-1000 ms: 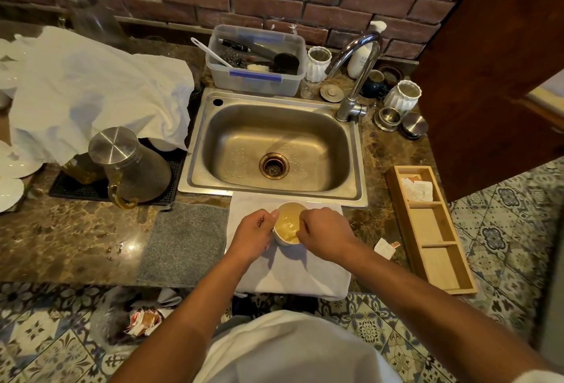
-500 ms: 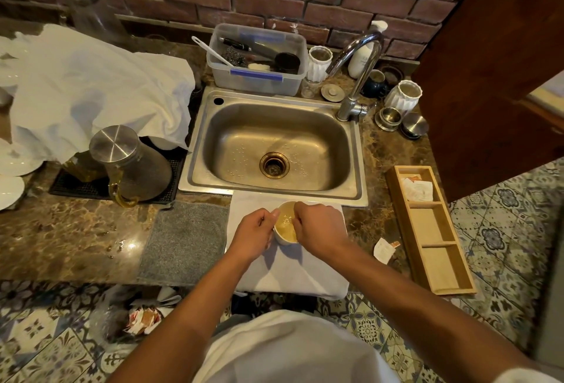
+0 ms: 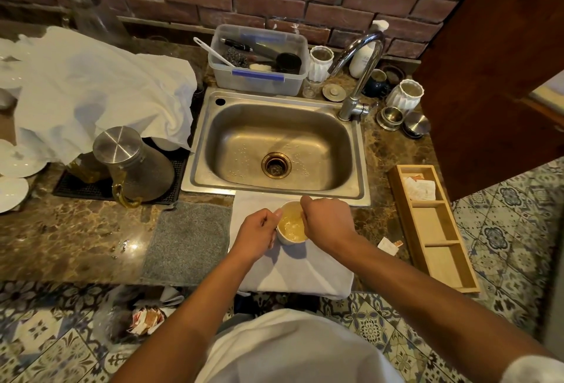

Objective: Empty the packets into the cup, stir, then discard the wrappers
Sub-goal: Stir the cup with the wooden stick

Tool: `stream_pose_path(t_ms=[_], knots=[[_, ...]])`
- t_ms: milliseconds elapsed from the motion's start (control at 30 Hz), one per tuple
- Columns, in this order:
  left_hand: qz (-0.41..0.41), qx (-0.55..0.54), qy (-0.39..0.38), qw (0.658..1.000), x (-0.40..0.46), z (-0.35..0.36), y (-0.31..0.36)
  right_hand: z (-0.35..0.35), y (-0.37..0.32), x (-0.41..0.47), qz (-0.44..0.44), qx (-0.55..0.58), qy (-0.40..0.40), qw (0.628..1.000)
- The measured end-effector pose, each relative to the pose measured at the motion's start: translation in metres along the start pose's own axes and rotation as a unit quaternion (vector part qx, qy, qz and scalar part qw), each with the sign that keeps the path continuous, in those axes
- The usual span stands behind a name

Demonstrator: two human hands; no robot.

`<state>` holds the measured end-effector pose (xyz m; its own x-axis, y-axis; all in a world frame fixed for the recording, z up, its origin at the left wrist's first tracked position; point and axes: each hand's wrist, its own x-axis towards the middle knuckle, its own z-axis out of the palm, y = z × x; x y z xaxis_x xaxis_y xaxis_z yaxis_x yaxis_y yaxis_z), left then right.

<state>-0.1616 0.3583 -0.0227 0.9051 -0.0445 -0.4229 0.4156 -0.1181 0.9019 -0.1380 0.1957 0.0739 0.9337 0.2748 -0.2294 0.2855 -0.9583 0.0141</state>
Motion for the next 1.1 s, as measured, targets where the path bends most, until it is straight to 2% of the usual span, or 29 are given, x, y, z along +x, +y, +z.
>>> stream_pose_path(t_ms=[67, 267, 467, 567, 667, 833, 933, 1000, 1100], knots=[[-0.003, 0.01, -0.001, 1.0, 0.001, 0.0, -0.002, 0.0, -0.004, 0.003, -0.001, 0.014, -0.004, 1.0], [0.0, -0.002, -0.001, 1.0, 0.002, 0.001, -0.005, -0.002, -0.005, 0.001, -0.03, 0.029, -0.085, 0.995], [0.001, -0.004, 0.0, 1.0, 0.001, 0.001, -0.004, -0.009, 0.006, 0.003, -0.044, -0.012, -0.002, 0.999], [-0.001, -0.003, -0.002, 1.0, 0.0, 0.001, -0.002, -0.004, 0.001, -0.004, -0.07, -0.03, -0.042, 0.996], [-0.003, -0.007, -0.003, 1.0, -0.001, 0.001, -0.002, -0.004, -0.002, -0.01, -0.061, -0.002, -0.073, 0.995], [-0.004, -0.004, -0.005, 1.0, -0.001, 0.001, 0.0, -0.013, -0.002, -0.003, -0.053, -0.016, -0.035, 0.998], [-0.01, -0.001, -0.019, 1.0, -0.002, -0.001, 0.002, -0.012, -0.003, -0.006, -0.062, -0.025, -0.064, 0.996], [-0.011, -0.002, -0.023, 1.0, -0.003, -0.002, 0.003, -0.009, -0.004, -0.008, -0.054, 0.007, -0.095, 0.994], [-0.018, -0.018, -0.025, 0.999, -0.004, -0.001, 0.003, -0.008, 0.002, -0.002, 0.005, 0.109, -0.135, 0.985]])
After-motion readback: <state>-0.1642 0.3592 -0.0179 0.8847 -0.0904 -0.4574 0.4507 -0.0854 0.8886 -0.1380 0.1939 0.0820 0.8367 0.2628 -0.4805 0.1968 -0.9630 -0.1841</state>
